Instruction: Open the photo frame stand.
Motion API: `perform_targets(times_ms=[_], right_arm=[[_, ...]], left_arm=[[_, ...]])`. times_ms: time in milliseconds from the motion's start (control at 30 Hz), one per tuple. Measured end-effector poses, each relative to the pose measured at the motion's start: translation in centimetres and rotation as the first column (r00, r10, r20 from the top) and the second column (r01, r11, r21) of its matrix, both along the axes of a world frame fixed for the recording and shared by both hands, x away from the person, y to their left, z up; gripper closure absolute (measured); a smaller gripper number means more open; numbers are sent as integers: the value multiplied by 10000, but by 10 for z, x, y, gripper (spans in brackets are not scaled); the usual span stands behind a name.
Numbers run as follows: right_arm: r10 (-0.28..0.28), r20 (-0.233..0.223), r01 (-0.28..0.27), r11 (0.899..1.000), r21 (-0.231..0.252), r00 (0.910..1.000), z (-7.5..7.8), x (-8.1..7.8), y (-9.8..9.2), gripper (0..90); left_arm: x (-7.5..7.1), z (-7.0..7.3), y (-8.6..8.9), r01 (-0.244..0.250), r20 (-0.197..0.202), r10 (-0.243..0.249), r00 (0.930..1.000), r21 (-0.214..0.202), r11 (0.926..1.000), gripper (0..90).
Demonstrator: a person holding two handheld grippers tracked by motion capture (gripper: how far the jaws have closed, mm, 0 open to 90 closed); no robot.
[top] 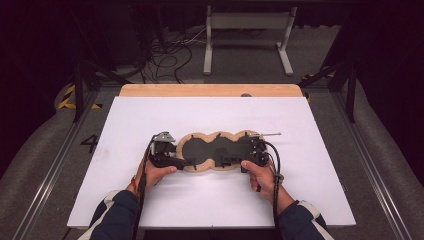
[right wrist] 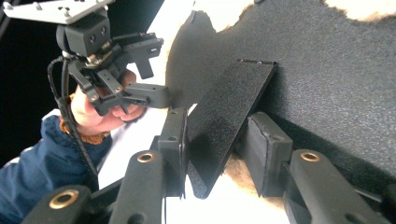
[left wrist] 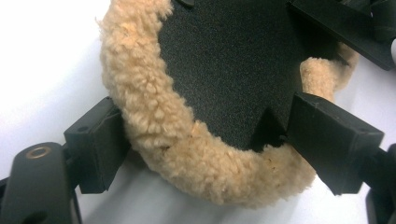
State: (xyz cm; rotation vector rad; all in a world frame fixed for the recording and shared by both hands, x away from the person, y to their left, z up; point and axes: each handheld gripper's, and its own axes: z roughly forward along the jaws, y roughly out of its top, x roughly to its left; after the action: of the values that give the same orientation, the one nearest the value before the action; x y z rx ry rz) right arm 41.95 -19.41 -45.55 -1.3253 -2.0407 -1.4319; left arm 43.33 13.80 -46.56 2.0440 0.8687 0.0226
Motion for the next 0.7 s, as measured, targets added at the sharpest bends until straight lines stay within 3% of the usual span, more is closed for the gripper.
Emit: perform_targets(times_ms=[233, 367, 433, 567, 633, 700], right_arm=[[156, 1001, -110, 9989, -461, 9949, 3, -6, 5, 614], [343, 1033, -330, 9993, -151, 9941, 1, -6, 9, 613], [416, 1049, -398, 9990, -193, 9936, 2, -6, 11, 615], [381, 1077, -354, 9990, -265, 9935, 1, -7, 11, 633], [349, 1090, -314, 9989, -336, 9934, 1, -7, 12, 645], [365, 1223, -311, 9984, -464, 9918, 1, -8, 13, 656]], left_arm=[[-1, 5, 12, -103, 287, 121, 9995, -605, 9981, 325], [-4, 8, 17, -57, 523, 108, 9986, -956, 9954, 397], [-4, 9, 17, -11, 632, 66, 9980, -880, 9961, 407], [-3, 8, 13, -13, 631, 65, 9980, -831, 9965, 352], [-1, 7, 9, 256, 813, -208, 9965, -578, 9980, 307], [1, 3, 5, 402, 496, -376, 9981, -515, 9979, 236]])
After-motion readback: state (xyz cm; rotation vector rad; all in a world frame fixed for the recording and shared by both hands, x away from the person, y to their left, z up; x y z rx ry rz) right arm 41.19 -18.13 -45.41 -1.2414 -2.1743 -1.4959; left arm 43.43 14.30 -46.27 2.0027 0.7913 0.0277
